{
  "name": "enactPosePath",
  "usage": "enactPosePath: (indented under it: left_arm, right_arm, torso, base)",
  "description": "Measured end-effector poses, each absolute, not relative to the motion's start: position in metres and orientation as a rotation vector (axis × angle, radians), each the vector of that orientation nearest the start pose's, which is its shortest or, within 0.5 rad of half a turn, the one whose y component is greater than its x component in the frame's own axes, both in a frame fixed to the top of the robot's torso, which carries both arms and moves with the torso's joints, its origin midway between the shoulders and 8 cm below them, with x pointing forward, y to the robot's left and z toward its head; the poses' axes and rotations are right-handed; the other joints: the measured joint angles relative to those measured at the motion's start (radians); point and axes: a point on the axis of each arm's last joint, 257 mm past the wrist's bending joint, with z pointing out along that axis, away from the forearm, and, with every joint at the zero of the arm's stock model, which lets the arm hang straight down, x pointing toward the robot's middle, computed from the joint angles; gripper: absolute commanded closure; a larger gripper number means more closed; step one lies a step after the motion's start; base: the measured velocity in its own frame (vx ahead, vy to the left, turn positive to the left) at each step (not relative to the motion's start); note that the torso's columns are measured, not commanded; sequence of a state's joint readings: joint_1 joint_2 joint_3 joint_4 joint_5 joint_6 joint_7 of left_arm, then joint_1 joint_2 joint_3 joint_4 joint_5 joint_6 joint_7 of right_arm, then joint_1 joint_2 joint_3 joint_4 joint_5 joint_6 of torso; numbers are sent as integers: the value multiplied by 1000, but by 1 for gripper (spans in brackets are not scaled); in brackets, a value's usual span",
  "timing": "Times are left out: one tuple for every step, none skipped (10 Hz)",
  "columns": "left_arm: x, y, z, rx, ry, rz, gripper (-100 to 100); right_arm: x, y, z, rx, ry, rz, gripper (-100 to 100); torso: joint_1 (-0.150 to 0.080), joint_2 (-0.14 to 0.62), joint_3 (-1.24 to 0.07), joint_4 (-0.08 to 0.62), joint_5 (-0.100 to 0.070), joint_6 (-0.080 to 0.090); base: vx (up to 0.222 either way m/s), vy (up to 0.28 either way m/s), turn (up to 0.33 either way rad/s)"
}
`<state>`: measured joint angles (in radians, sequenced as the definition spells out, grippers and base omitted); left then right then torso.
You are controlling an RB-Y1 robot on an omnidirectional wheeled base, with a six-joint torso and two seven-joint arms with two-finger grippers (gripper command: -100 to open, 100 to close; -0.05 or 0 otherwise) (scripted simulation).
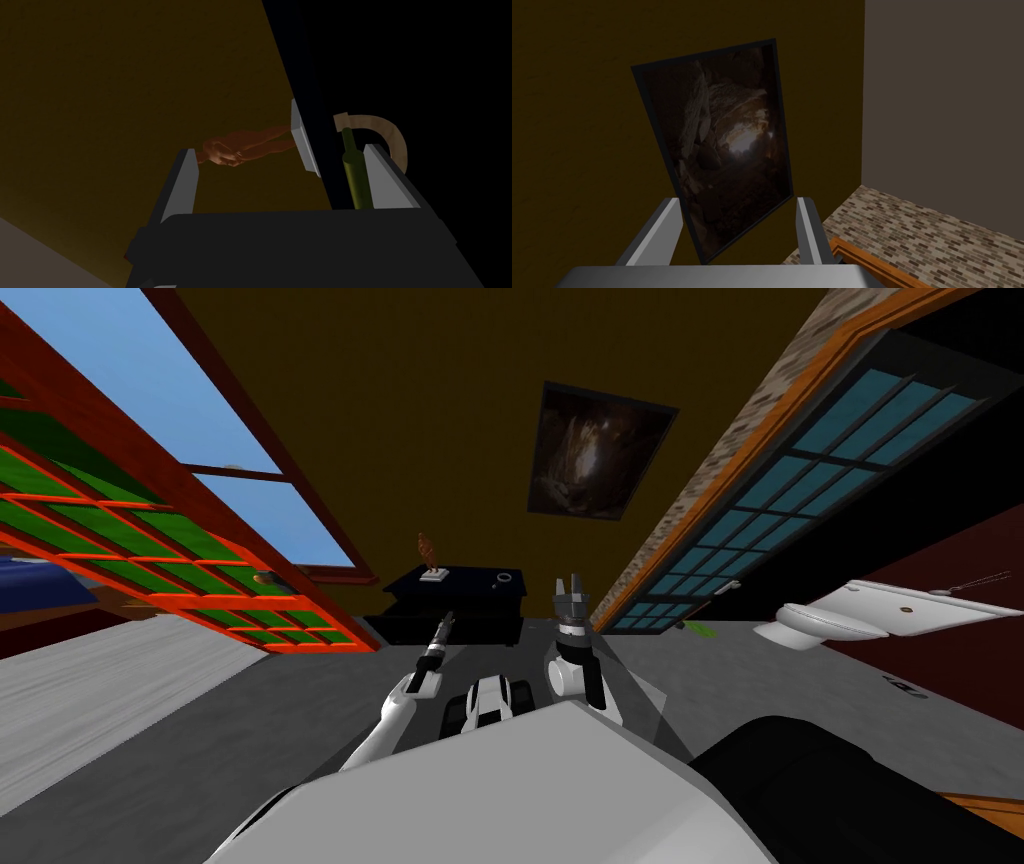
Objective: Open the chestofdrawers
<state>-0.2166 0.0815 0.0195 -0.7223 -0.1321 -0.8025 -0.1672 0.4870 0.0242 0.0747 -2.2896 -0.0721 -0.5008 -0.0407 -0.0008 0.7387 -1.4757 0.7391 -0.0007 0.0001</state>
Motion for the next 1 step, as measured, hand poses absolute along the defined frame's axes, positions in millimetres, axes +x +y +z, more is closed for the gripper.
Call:
enactPosePath:
  left_arm:
    - [526,209,-323,-775,1312,-1108,0]
  right_arm:
    - [345,-264,33,727,520,1469,0]
  torso:
    - [0,0,0,0,0,0]
  base:
    - [0,0,0]
